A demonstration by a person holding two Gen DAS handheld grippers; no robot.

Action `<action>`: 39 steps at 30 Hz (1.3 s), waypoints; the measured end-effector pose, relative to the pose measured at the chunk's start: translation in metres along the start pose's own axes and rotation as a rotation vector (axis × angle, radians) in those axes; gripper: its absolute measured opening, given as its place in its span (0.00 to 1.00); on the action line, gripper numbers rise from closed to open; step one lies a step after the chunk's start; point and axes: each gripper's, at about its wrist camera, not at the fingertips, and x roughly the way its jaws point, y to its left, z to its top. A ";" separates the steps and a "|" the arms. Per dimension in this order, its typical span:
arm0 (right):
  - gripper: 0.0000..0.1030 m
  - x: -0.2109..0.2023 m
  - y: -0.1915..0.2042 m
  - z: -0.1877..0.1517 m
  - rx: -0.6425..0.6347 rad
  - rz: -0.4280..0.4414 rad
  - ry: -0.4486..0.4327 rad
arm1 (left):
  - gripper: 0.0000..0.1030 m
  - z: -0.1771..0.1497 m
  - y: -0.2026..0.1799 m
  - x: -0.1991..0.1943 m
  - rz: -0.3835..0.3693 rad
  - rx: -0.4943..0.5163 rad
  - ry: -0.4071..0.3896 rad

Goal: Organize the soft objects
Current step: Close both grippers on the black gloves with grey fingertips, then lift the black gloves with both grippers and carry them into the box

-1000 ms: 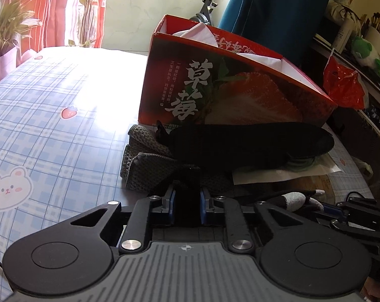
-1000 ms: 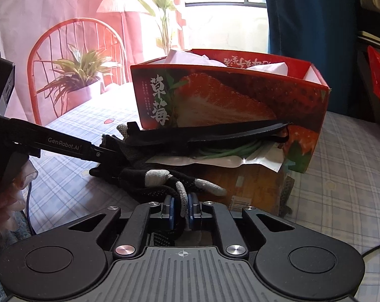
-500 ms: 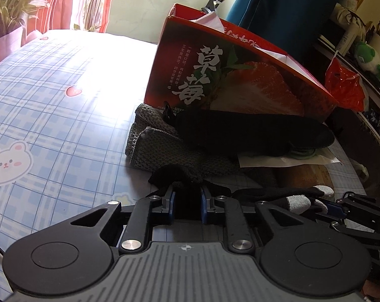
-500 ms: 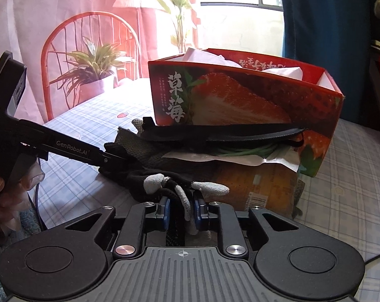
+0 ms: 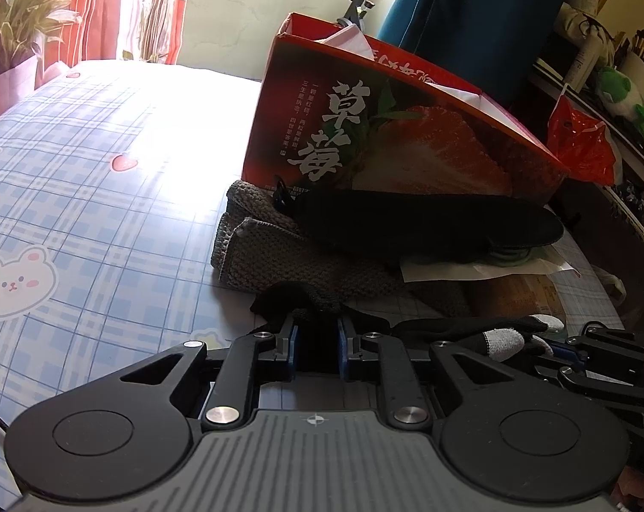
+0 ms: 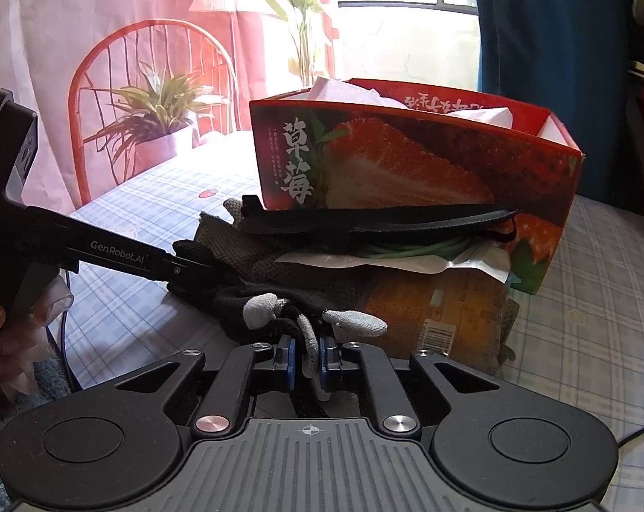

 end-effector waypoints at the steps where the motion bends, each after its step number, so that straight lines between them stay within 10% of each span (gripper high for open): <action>1: 0.08 -0.002 0.000 0.000 0.006 0.011 -0.012 | 0.16 0.000 -0.001 -0.003 0.001 0.002 -0.009; 24: 0.08 -0.044 -0.056 0.125 0.077 0.012 -0.308 | 0.16 0.129 -0.052 -0.074 -0.100 0.109 -0.312; 39: 0.08 0.031 -0.138 0.176 0.141 -0.140 -0.180 | 0.16 0.180 -0.069 0.033 -0.102 0.076 -0.072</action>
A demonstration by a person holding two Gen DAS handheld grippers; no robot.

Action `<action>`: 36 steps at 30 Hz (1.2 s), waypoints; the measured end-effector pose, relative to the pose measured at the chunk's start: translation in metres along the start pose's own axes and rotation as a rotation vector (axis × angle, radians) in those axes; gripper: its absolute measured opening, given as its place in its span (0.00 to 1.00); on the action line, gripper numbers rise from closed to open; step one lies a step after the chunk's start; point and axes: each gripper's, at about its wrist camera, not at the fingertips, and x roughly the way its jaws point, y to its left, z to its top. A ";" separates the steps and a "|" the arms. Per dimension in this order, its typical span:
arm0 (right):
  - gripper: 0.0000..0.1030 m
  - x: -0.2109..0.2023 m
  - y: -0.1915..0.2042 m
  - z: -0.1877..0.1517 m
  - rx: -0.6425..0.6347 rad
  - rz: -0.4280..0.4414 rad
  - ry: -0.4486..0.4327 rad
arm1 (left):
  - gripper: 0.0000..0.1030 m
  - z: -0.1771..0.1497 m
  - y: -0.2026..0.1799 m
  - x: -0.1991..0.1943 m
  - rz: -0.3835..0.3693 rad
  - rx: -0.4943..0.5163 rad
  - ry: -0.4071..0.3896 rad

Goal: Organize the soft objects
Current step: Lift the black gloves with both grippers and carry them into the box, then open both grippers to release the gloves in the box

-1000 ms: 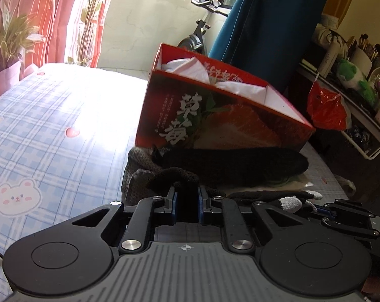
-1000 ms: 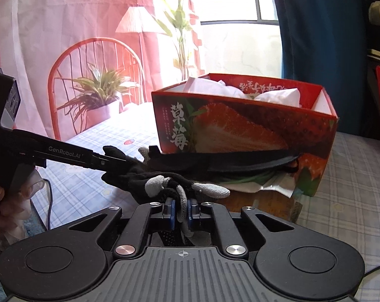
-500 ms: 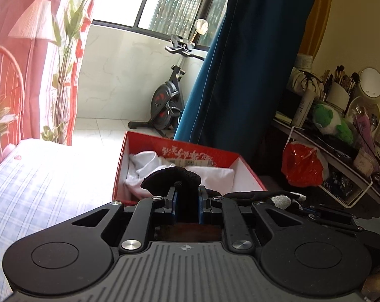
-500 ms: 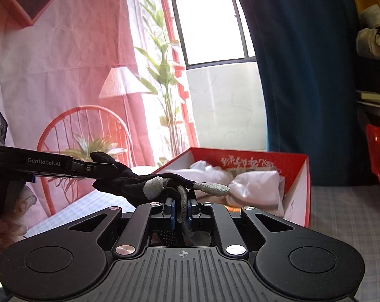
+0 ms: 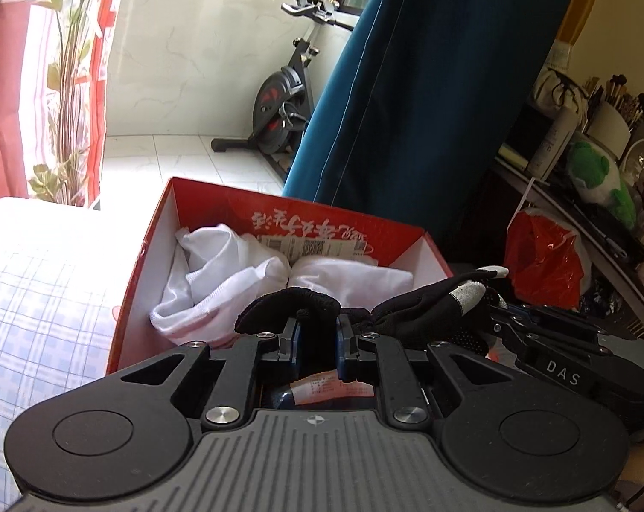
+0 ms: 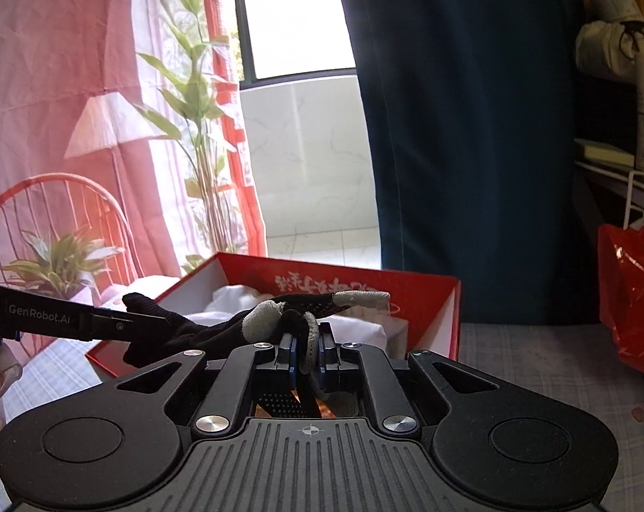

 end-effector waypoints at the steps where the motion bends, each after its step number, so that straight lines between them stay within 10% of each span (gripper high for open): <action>1: 0.08 0.006 -0.003 -0.004 0.010 -0.002 0.021 | 0.16 -0.001 0.002 0.003 0.009 0.008 0.019; 11: 0.14 0.032 0.009 -0.035 -0.005 -0.006 0.118 | 0.21 -0.011 0.014 0.019 0.064 0.098 0.097; 18: 0.48 0.022 0.009 -0.040 -0.024 -0.034 0.109 | 0.70 -0.013 0.007 0.004 0.120 0.173 0.032; 36: 0.52 -0.043 0.035 -0.050 -0.045 0.032 0.044 | 0.70 -0.030 0.001 -0.047 0.100 0.172 -0.060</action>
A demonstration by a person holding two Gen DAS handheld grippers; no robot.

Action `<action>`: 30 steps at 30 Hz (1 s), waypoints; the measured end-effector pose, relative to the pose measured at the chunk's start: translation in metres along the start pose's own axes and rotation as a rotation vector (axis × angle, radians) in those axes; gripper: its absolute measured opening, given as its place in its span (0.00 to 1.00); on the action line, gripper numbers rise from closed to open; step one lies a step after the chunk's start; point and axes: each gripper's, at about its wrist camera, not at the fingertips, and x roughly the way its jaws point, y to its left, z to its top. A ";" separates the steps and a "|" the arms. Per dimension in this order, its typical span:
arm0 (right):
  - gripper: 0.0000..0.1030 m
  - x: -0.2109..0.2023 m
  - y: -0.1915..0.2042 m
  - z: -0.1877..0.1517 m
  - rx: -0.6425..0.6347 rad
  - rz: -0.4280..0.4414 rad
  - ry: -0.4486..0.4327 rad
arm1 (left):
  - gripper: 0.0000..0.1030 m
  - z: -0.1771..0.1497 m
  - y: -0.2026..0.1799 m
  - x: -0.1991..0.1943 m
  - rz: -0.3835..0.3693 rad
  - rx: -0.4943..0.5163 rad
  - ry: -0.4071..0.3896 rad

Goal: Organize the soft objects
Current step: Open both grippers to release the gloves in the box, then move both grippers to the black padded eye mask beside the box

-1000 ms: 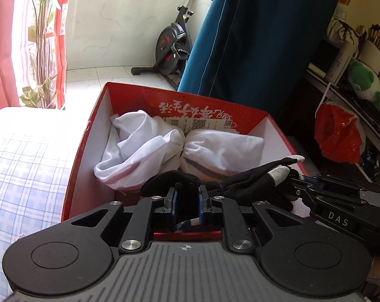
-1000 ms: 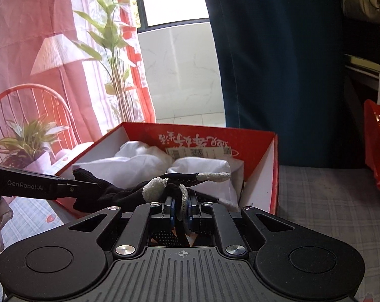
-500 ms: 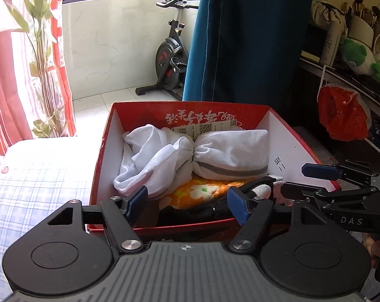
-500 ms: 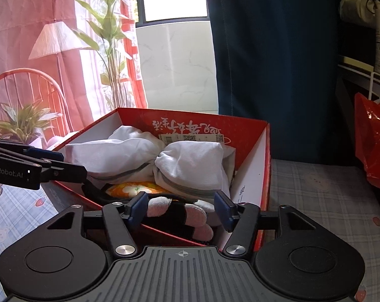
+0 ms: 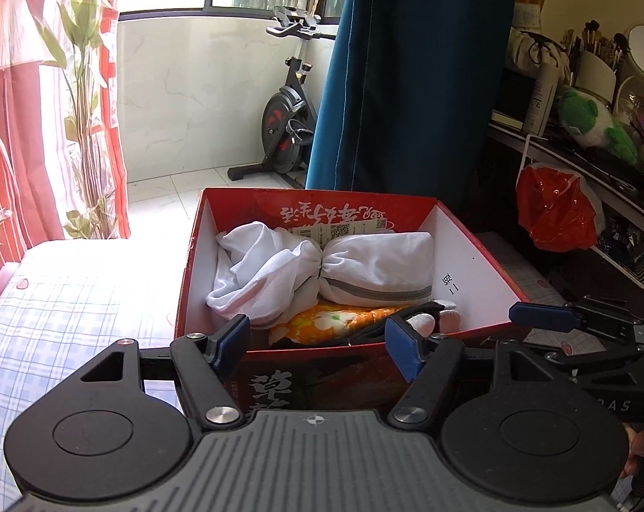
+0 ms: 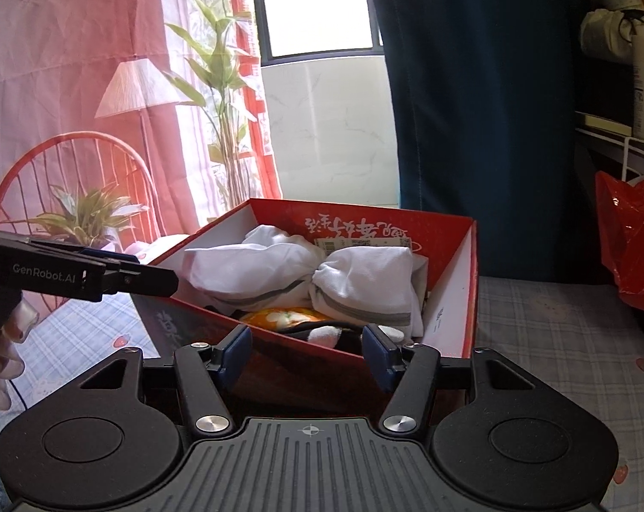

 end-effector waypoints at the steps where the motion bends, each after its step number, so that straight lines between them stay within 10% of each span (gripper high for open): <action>1: 0.52 -0.001 0.004 -0.002 -0.005 0.004 0.003 | 0.70 -0.002 0.000 -0.002 0.001 -0.004 -0.002; 14: 0.36 0.000 0.027 -0.065 -0.054 0.002 0.127 | 0.70 -0.046 0.015 -0.015 0.001 -0.065 0.051; 30: 0.36 -0.007 0.023 -0.095 -0.037 -0.004 0.052 | 0.66 -0.102 0.042 0.033 -0.056 -0.293 0.193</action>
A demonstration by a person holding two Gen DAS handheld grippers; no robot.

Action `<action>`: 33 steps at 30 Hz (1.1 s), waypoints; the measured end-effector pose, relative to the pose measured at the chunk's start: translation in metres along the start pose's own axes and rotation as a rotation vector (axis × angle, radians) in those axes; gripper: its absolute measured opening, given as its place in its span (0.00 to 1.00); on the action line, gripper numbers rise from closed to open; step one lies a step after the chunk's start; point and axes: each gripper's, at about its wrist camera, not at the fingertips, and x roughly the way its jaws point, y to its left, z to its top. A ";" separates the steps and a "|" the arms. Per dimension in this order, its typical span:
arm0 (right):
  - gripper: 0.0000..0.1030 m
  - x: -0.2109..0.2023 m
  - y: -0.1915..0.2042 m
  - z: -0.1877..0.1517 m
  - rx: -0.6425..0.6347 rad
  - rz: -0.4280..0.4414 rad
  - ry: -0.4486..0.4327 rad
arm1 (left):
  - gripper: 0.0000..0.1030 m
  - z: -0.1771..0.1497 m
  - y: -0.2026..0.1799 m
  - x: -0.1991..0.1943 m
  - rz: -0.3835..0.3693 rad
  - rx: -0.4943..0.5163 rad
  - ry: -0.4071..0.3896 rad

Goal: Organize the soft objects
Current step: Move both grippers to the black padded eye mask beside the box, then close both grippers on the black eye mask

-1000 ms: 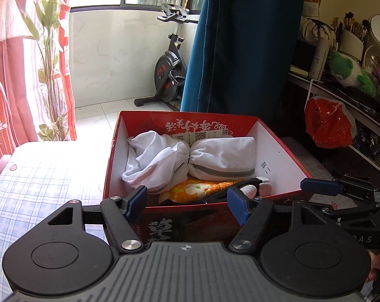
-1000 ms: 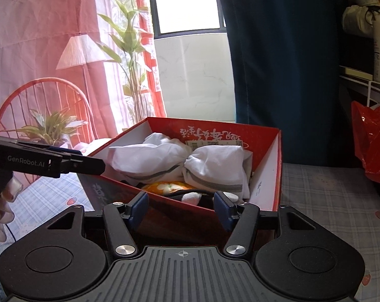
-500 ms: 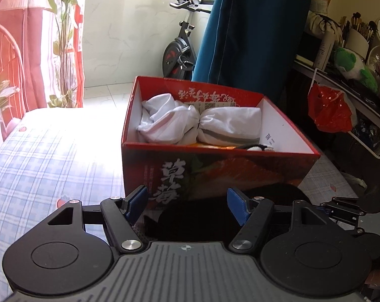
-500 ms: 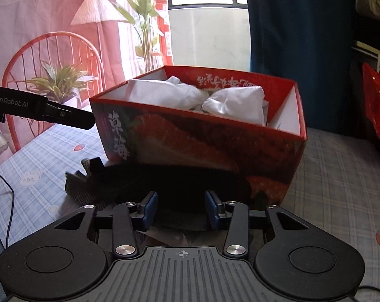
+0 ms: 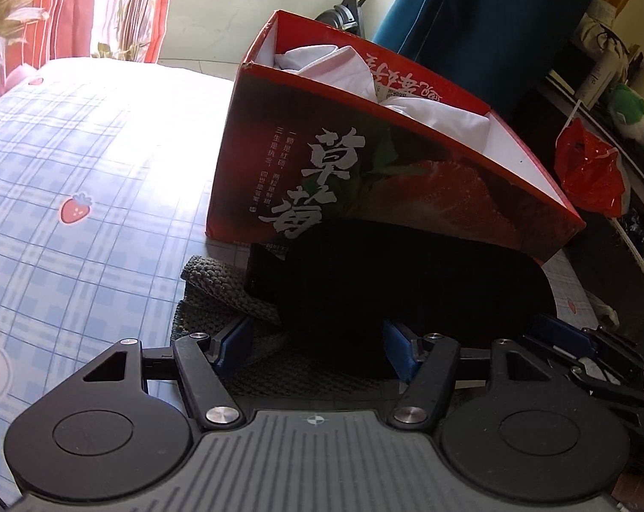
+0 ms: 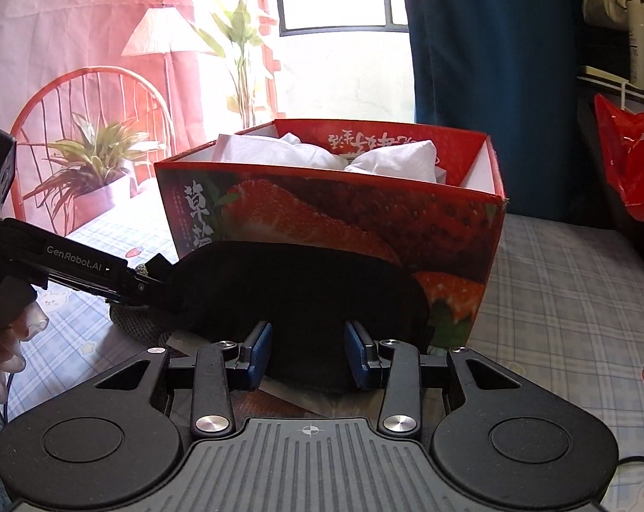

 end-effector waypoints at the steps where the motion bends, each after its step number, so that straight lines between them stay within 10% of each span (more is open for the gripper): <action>1: 0.36 0.000 0.000 -0.001 0.002 -0.001 -0.003 | 0.66 0.000 0.003 0.001 -0.006 -0.019 -0.002; 10: 0.36 -0.001 -0.001 -0.002 0.007 0.003 -0.006 | 0.65 0.005 0.014 0.013 -0.058 -0.143 -0.008; 21: 0.36 -0.001 -0.002 -0.002 0.017 0.000 -0.005 | 0.16 0.002 0.011 -0.013 -0.050 -0.085 -0.055; 27: 0.36 -0.006 -0.004 0.001 0.048 0.004 -0.005 | 0.12 -0.014 -0.024 -0.036 0.016 0.072 -0.135; 33: 0.38 -0.012 -0.011 -0.005 0.113 0.002 -0.009 | 0.13 -0.027 -0.016 -0.041 -0.060 -0.023 -0.120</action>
